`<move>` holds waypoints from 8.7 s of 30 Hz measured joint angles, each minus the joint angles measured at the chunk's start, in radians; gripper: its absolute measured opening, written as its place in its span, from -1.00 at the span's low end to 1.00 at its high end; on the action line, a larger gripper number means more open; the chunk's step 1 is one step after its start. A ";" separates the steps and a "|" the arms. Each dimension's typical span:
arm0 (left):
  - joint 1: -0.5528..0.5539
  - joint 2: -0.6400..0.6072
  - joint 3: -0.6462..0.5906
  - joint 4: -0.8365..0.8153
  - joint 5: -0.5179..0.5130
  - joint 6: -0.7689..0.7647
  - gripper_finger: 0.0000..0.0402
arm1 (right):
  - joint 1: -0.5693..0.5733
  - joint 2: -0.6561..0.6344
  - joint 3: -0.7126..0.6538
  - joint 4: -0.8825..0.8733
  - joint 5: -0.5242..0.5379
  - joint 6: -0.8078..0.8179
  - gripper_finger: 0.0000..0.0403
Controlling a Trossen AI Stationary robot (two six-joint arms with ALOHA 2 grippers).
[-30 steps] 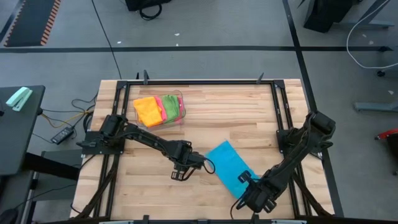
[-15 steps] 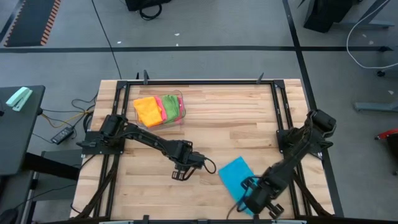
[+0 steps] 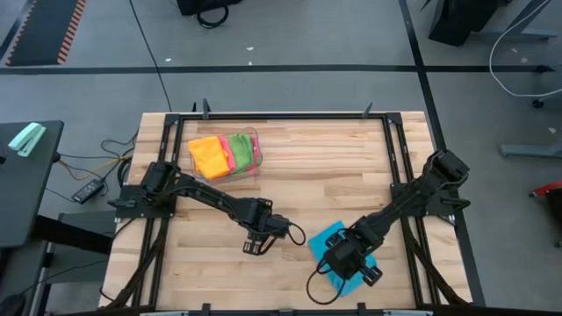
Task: Fold microfiber towels
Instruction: Fold the blue microfiber towel
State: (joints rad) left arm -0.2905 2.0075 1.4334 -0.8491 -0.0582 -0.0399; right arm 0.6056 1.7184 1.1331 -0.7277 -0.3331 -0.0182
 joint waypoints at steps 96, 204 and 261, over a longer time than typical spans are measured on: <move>0.005 -0.001 0.000 -0.019 0.000 -0.086 -0.47 | 0.246 0.023 -0.445 0.994 0.723 0.343 -0.47; -0.001 0.000 0.001 -0.016 0.000 -0.062 -0.47 | 0.316 0.166 0.243 -0.092 0.194 0.413 -0.96; -0.027 0.000 0.000 -0.007 0.000 -0.079 -0.47 | 0.027 0.156 -0.099 0.370 -0.309 0.341 -0.96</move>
State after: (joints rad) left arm -0.3172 2.0075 1.4334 -0.8562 -0.0586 -0.1186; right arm 0.6330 1.8748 1.0337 -0.3582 -0.6419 0.3228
